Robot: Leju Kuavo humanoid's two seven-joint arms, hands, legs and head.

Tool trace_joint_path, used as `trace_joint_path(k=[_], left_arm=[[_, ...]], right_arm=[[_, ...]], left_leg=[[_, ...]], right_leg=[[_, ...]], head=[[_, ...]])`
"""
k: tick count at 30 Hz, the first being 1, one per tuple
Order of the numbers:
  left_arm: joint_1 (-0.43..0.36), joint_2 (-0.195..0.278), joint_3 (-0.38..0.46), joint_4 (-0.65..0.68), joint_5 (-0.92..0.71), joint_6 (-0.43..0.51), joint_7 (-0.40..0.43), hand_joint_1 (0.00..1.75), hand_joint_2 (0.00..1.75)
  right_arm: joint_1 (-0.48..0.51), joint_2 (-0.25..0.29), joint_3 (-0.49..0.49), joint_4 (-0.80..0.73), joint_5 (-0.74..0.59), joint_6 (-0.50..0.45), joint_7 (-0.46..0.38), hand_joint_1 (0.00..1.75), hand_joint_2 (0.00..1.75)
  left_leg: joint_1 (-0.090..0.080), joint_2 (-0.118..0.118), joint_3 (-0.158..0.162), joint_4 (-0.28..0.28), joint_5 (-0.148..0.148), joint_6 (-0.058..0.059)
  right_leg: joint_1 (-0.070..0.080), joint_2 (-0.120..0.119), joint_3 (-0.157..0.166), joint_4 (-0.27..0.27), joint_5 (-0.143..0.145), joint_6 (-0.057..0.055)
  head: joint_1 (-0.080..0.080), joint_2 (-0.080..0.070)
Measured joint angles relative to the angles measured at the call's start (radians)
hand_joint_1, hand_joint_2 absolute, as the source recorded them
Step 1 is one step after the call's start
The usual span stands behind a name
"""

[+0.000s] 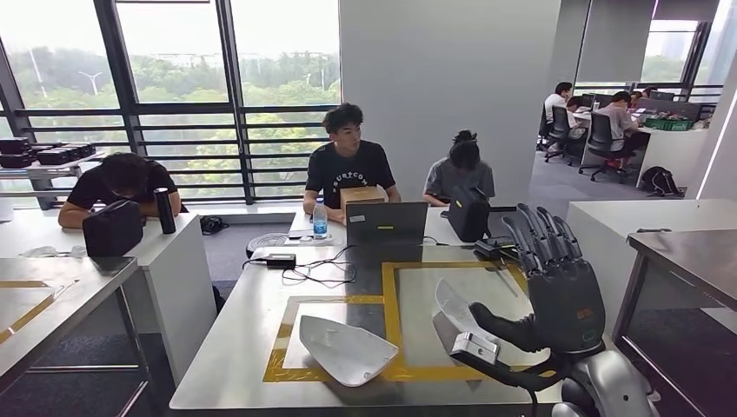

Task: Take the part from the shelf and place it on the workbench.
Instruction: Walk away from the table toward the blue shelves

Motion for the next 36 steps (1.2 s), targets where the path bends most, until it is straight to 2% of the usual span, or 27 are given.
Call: trace_joint_path(k=[2, 3, 4, 5, 6, 8, 9, 10, 13, 14, 15, 17, 18, 19, 20, 21, 23, 24, 25, 28, 29, 30, 31, 33, 34, 35, 36], left_arm=[[0.000, 0.001, 0.000, 0.000, 0.000, 0.000, 0.001, 0.00, 0.00], [0.000, 0.002, 0.000, 0.000, 0.000, 0.000, 0.001, 0.00, 0.00], [0.001, 0.002, 0.000, 0.000, 0.001, 0.000, 0.001, 0.00, 0.00], [0.001, 0.003, 0.000, 0.000, 0.001, 0.000, 0.001, 0.00, 0.00], [0.001, 0.003, 0.000, 0.000, 0.001, 0.000, 0.000, 0.00, 0.00], [0.000, 0.004, 0.000, 0.000, 0.001, 0.000, -0.002, 0.00, 0.00], [0.000, 0.005, 0.000, -0.001, 0.001, 0.000, -0.003, 0.00, 0.00], [-0.001, 0.005, 0.000, -0.001, 0.001, 0.001, -0.003, 0.00, 0.00], [0.000, 0.004, 0.000, -0.001, 0.001, 0.001, -0.002, 0.00, 0.00], [0.000, 0.004, 0.000, -0.001, 0.000, 0.002, -0.002, 0.00, 0.00], [-0.001, 0.004, 0.000, -0.001, 0.000, 0.002, -0.001, 0.00, 0.00], [-0.001, 0.005, 0.000, -0.002, 0.000, 0.002, -0.001, 0.00, 0.00], [-0.001, 0.005, 0.000, -0.002, -0.001, 0.002, -0.001, 0.00, 0.00], [0.000, 0.005, 0.000, -0.002, -0.001, 0.002, 0.000, 0.00, 0.00], [0.000, 0.005, 0.000, -0.002, -0.002, 0.002, 0.000, 0.00, 0.00], [0.000, 0.005, 0.000, -0.001, -0.002, 0.002, 0.001, 0.00, 0.00], [0.000, 0.005, 0.000, -0.001, -0.002, 0.002, 0.001, 0.00, 0.00], [-0.001, 0.005, 0.000, -0.001, -0.002, 0.002, 0.001, 0.00, 0.00], [-0.001, 0.005, 0.000, -0.001, -0.002, 0.002, 0.000, 0.00, 0.00], [0.001, 0.005, 0.000, -0.001, -0.002, 0.002, -0.001, 0.00, 0.00], [0.002, 0.005, 0.000, -0.001, -0.002, 0.002, -0.001, 0.00, 0.00], [0.004, 0.005, 0.000, 0.000, -0.001, 0.002, -0.002, 0.00, 0.00], [0.004, 0.004, 0.000, 0.000, -0.001, 0.003, -0.002, 0.00, 0.00], [0.005, 0.004, 0.000, 0.000, 0.000, 0.003, -0.002, 0.00, 0.00], [0.005, 0.004, 0.000, 0.000, 0.000, 0.004, -0.002, 0.00, 0.00], [0.005, 0.004, 0.000, 0.000, 0.001, 0.004, -0.002, 0.00, 0.00], [0.005, 0.004, 0.000, 0.000, 0.001, 0.005, -0.002, 0.00, 0.00]], right_arm=[[0.000, 0.000, 0.000, 0.001, -0.003, 0.001, -0.010, 0.00, 0.00], [0.000, 0.000, 0.000, 0.003, -0.005, 0.000, -0.015, 0.00, 0.00], [0.000, 0.000, 0.000, 0.006, -0.007, -0.002, -0.019, 0.00, 0.00], [0.000, 0.000, 0.000, 0.009, -0.009, -0.006, -0.021, 0.00, 0.00], [0.000, 0.000, 0.000, 0.012, -0.011, -0.010, -0.023, 0.00, 0.00], [-0.002, -0.001, 0.000, 0.016, -0.013, -0.016, -0.024, 0.00, 0.00], [-0.003, -0.001, 0.000, 0.016, -0.013, -0.018, -0.024, 0.00, 0.00], [-0.004, -0.001, 0.000, 0.017, -0.013, -0.021, -0.024, 0.00, 0.00], [-0.006, -0.001, 0.000, 0.020, -0.017, -0.023, -0.020, 0.00, 0.00], [-0.006, -0.002, 0.000, 0.021, -0.023, -0.020, -0.019, 0.00, 0.00], [-0.006, -0.002, -0.001, 0.023, -0.031, -0.017, -0.018, 0.00, 0.00], [-0.005, -0.002, -0.004, 0.030, -0.048, -0.011, -0.016, 0.00, 0.00], [-0.004, -0.002, -0.006, 0.034, -0.056, -0.009, -0.015, 0.00, 0.00], [-0.003, -0.002, -0.009, 0.039, -0.067, -0.005, -0.014, 0.00, 0.00], [-0.002, -0.002, -0.012, 0.043, -0.081, -0.001, -0.015, 0.00, 0.00], [-0.002, -0.002, -0.017, 0.046, -0.095, 0.003, -0.016, 0.00, 0.00], [-0.004, -0.002, -0.025, 0.050, -0.123, 0.012, -0.018, 0.00, 0.00], [-0.007, -0.002, -0.029, 0.050, -0.137, 0.017, -0.018, 0.00, 0.00], [-0.010, -0.001, -0.034, 0.053, -0.151, 0.023, -0.017, 0.00, 0.00], [-0.021, 0.001, -0.050, 0.073, -0.209, 0.046, -0.008, 0.00, 0.00], [-0.025, 0.004, -0.054, 0.081, -0.230, 0.053, -0.005, 0.00, 0.00], [-0.028, 0.006, -0.058, 0.088, -0.251, 0.058, -0.004, 0.00, 0.00], [-0.031, 0.008, -0.063, 0.094, -0.273, 0.063, -0.006, 0.00, 0.00], [-0.033, 0.012, -0.073, 0.105, -0.319, 0.073, -0.014, 0.00, 0.00], [-0.033, 0.013, -0.076, 0.110, -0.344, 0.080, -0.019, 0.00, 0.00], [-0.033, 0.014, -0.079, 0.113, -0.369, 0.088, -0.022, 0.00, 0.00], [-0.032, 0.016, -0.083, 0.116, -0.393, 0.095, -0.022, 0.00, 0.00]], left_leg=[[0.001, 0.000, -0.039, 0.124, -0.084, -0.006], [0.001, 0.000, -0.053, 0.179, -0.110, -0.008], [0.001, 0.000, -0.055, 0.209, -0.117, -0.010], [0.002, 0.000, -0.038, 0.201, -0.105, -0.011], [0.002, 0.000, -0.003, 0.157, -0.081, -0.011], [0.000, 0.001, 0.085, 0.023, -0.052, -0.007], [-0.002, 0.000, 0.113, -0.024, -0.048, -0.003], [-0.005, -0.001, 0.126, -0.048, -0.051, 0.003], [-0.007, -0.001, 0.117, -0.055, -0.037, 0.026], [-0.005, 0.000, 0.111, -0.058, -0.029, 0.035], [-0.003, 0.002, 0.104, -0.060, -0.021, 0.042], [-0.002, 0.005, 0.085, -0.060, -0.005, 0.051], [-0.003, 0.006, 0.074, -0.059, 0.003, 0.052], [-0.003, 0.006, 0.063, -0.058, 0.011, 0.051], [-0.003, 0.006, 0.052, -0.056, 0.018, 0.050], [-0.003, 0.006, 0.042, -0.054, 0.025, 0.048], [-0.003, 0.005, 0.026, -0.050, 0.038, 0.041], [-0.004, 0.005, 0.022, -0.050, 0.044, 0.035], [-0.004, 0.004, 0.019, -0.051, 0.050, 0.029], [-0.003, 0.004, 0.013, -0.056, 0.064, 0.008], [-0.003, 0.004, 0.006, -0.047, 0.053, 0.003], [-0.003, 0.003, -0.006, -0.021, 0.027, -0.001], [-0.002, 0.003, -0.024, 0.027, -0.014, -0.003], [-0.002, 0.003, -0.060, 0.154, -0.094, -0.008], [-0.002, 0.003, -0.068, 0.202, -0.111, -0.009], [-0.002, 0.003, -0.061, 0.217, -0.107, -0.009], [-0.002, 0.003, -0.036, 0.197, -0.087, -0.008]], right_leg=[[0.000, -0.002, -0.018, 0.001, 0.014, -0.007], [0.000, -0.002, -0.029, 0.003, 0.020, -0.007], [0.000, -0.002, -0.040, 0.007, 0.027, -0.006], [-0.001, -0.002, -0.051, 0.011, 0.032, -0.004], [-0.001, -0.002, -0.061, 0.015, 0.037, -0.001], [-0.002, -0.002, -0.079, 0.025, 0.045, 0.007], [-0.001, -0.003, -0.084, 0.029, 0.050, 0.013], [0.000, -0.004, -0.089, 0.031, 0.055, 0.019], [-0.001, -0.004, -0.096, 0.032, 0.063, 0.038], [-0.002, -0.003, -0.104, 0.046, 0.048, 0.044], [-0.003, -0.001, -0.118, 0.081, 0.016, 0.049], [-0.005, 0.000, -0.161, 0.205, -0.069, 0.057], [-0.005, 0.000, -0.180, 0.269, -0.101, 0.059], [-0.005, 0.000, -0.185, 0.309, -0.112, 0.060], [-0.005, 0.000, -0.174, 0.314, -0.104, 0.060], [-0.006, 0.000, -0.141, 0.278, -0.082, 0.058], [-0.004, 0.000, -0.041, 0.138, -0.049, 0.049], [-0.001, 0.001, -0.003, 0.080, -0.044, 0.044], [0.002, 0.001, 0.019, 0.043, -0.047, 0.039], [0.005, 0.001, 0.015, 0.023, -0.037, 0.018], [0.003, 0.000, 0.009, 0.021, -0.027, 0.009], [0.000, -0.002, 0.003, 0.017, -0.018, 0.001], [-0.001, -0.003, -0.006, 0.015, -0.009, -0.005], [0.000, -0.003, -0.026, 0.015, 0.007, -0.010], [0.001, -0.003, -0.037, 0.016, 0.015, -0.010], [0.002, -0.003, -0.048, 0.017, 0.022, -0.009], [0.002, -0.003, -0.057, 0.019, 0.029, -0.007]], head=[[-0.003, 0.000], [-0.004, 0.000], [-0.004, 0.000], [-0.004, 0.000], [-0.003, 0.000], [0.000, 0.000], [0.001, 0.000], [0.001, 0.000], [-0.001, 0.000], [-0.002, 0.000], [-0.002, 0.000], [-0.003, 0.000], [-0.003, 0.000], [-0.004, 0.000], [-0.004, 0.000], [-0.004, 0.000], [-0.002, 0.000], [-0.001, 0.000], [0.000, 0.000], [0.001, 0.000], [-0.001, 0.000], [-0.004, 0.000], [-0.006, 0.000], [-0.010, 0.000], [-0.011, 0.000], [-0.012, 0.000], [-0.014, 0.000]])
